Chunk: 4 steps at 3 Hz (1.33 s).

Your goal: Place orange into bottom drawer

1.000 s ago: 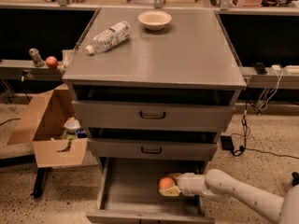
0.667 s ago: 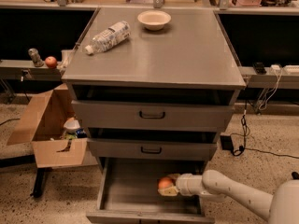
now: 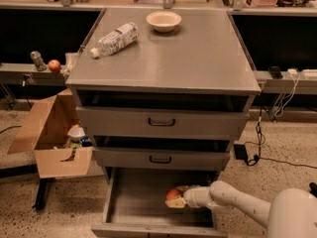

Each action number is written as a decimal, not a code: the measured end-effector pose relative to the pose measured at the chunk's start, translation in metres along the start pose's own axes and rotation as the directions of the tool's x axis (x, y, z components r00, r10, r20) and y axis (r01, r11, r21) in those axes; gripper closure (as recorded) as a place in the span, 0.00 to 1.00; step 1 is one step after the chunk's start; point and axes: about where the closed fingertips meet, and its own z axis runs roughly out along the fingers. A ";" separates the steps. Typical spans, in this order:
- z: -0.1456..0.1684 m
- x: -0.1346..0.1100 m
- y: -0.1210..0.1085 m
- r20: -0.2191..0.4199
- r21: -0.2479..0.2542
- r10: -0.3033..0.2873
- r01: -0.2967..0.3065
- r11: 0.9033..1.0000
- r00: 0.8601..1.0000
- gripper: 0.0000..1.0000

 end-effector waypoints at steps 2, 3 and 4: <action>0.030 0.027 -0.008 -0.041 -0.036 0.075 -0.076 0.996 0.996 0.50; 0.037 0.033 -0.010 -0.056 -0.044 0.088 -0.091 0.995 0.995 0.27; 0.038 0.035 -0.010 -0.049 -0.065 0.100 -0.103 0.993 0.994 0.04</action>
Offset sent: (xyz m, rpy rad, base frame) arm 0.0046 0.0016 -0.0569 0.0111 0.1258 -0.0205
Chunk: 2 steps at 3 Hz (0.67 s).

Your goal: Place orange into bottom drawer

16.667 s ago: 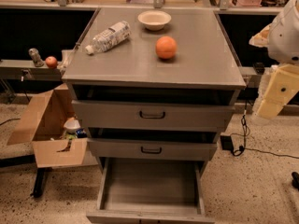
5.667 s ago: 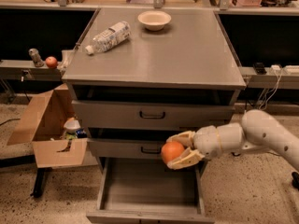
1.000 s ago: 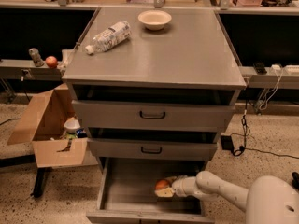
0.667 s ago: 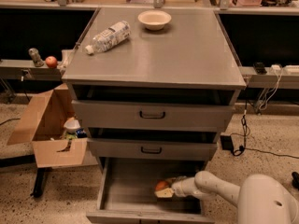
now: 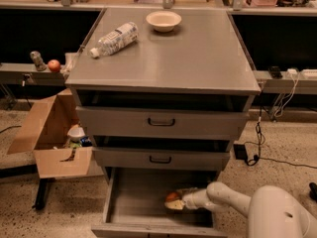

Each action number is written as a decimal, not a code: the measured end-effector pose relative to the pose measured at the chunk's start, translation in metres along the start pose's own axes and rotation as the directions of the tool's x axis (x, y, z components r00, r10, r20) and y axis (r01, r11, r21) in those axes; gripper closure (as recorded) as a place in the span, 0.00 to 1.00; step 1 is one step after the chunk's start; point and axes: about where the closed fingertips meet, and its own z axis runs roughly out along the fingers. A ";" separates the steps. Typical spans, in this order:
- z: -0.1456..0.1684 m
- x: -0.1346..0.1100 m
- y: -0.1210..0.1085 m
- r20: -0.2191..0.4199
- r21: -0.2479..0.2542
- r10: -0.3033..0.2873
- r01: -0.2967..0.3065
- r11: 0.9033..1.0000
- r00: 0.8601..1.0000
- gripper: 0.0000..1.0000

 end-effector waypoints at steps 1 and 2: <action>-0.008 0.000 -0.004 0.077 -0.046 0.040 -0.037 0.998 0.996 0.00; -0.039 -0.010 -0.010 0.220 -0.118 0.085 -0.060 0.991 0.972 0.00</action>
Offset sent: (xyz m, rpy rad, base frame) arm 0.0016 -0.0699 0.0710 0.4794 -0.0750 -0.0761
